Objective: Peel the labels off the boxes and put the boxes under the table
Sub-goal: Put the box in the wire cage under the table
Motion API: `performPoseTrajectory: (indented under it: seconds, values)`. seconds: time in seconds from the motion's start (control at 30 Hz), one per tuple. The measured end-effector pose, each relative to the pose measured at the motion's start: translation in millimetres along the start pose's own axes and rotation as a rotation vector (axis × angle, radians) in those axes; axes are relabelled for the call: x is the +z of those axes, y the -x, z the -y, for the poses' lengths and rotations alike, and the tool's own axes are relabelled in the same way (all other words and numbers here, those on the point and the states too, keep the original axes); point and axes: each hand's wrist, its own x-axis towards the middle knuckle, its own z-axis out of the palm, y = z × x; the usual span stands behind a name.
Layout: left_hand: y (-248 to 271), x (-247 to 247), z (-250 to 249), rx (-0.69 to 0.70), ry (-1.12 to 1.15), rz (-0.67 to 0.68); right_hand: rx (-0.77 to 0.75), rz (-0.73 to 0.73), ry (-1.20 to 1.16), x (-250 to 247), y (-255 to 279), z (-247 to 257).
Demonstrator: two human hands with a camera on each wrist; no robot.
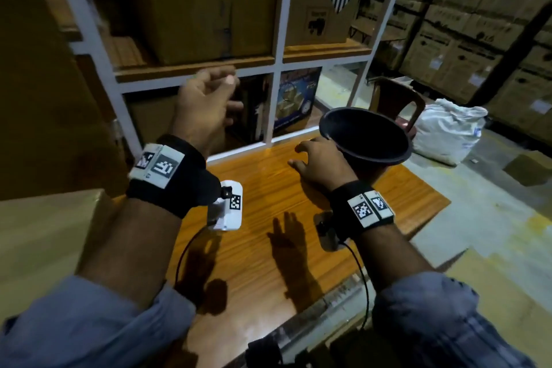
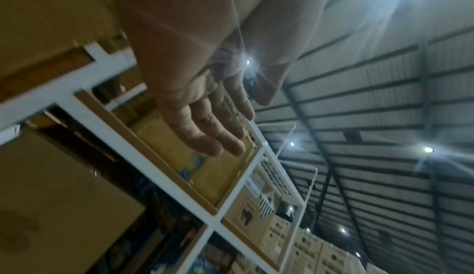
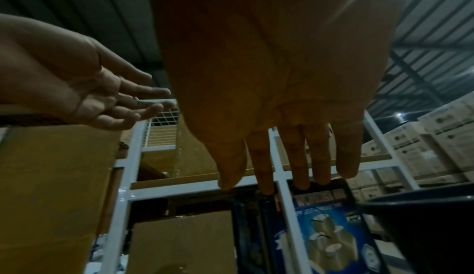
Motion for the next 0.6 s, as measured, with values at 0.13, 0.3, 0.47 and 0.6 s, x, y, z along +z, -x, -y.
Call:
performPoseTrajectory:
  seconds: [0.13, 0.3, 0.47, 0.6]
  values:
    - [38, -55, -26, 0.111, -0.080, -0.074, -0.099, -0.004, -0.147, 20, 22, 45]
    - [99, -124, -49, 0.114, -0.215, -0.171, -0.223, 0.001, -0.309, 41, 54, 114]
    - [155, -196, -56, 0.027, -0.345, -0.168, -0.312, 0.028, -0.468, 49, 97, 177]
    - [192, -257, -39, -0.043, -0.404, -0.298, -0.350, 0.079, -0.534, 52, 137, 223]
